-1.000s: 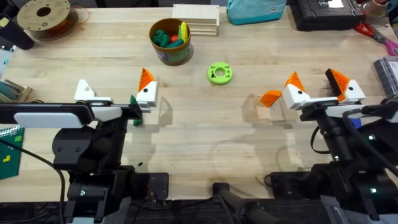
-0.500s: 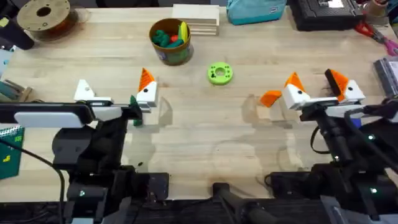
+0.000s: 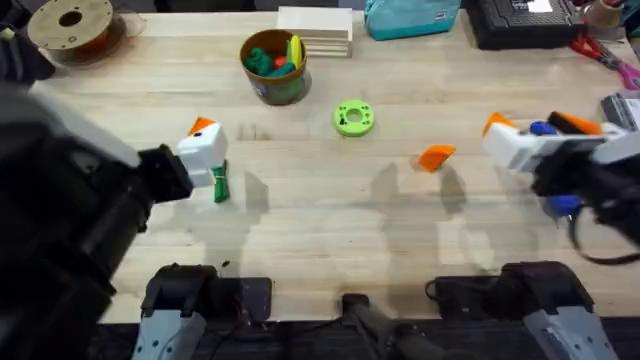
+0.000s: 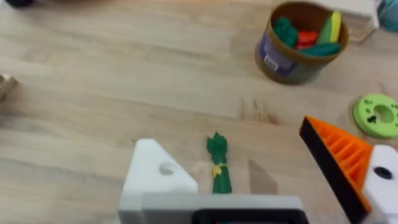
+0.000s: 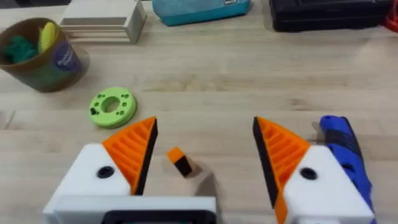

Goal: Pick up the gripper from the table and insert it into the empty holder that is missing its gripper. Then pick up a screw, insert it into the mounting hole, and use the screwdriver to tighten it. Finally, clean up the table by picking up the vegetable and placing it into the bucket.

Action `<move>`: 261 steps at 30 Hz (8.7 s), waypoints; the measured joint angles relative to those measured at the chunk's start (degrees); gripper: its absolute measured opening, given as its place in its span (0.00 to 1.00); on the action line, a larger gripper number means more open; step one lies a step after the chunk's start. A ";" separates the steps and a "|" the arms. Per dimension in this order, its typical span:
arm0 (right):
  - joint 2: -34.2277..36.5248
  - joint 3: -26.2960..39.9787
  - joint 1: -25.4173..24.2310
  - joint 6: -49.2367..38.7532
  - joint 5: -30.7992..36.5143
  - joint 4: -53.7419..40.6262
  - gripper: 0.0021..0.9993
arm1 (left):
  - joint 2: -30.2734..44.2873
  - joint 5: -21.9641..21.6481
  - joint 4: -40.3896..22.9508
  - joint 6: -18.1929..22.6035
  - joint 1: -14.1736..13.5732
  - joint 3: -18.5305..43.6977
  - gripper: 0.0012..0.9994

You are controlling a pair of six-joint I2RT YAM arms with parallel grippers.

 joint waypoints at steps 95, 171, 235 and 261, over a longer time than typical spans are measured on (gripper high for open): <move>9.77 16.11 0.00 0.20 0.00 -11.27 0.90 | -20.45 31.01 42.03 5.88 -27.98 -36.06 0.99; 63.95 26.57 10.84 -24.76 -1.57 -20.66 0.01 | -20.43 49.10 41.87 0.08 -27.98 -36.08 0.99; 63.57 5.42 21.90 45.38 -74.52 37.71 0.01 | -20.43 48.64 41.85 -0.78 -27.96 -36.10 0.99; 72.19 5.55 28.42 62.24 -71.13 60.59 0.01 | -20.37 45.39 41.85 -3.68 -27.41 -36.10 0.99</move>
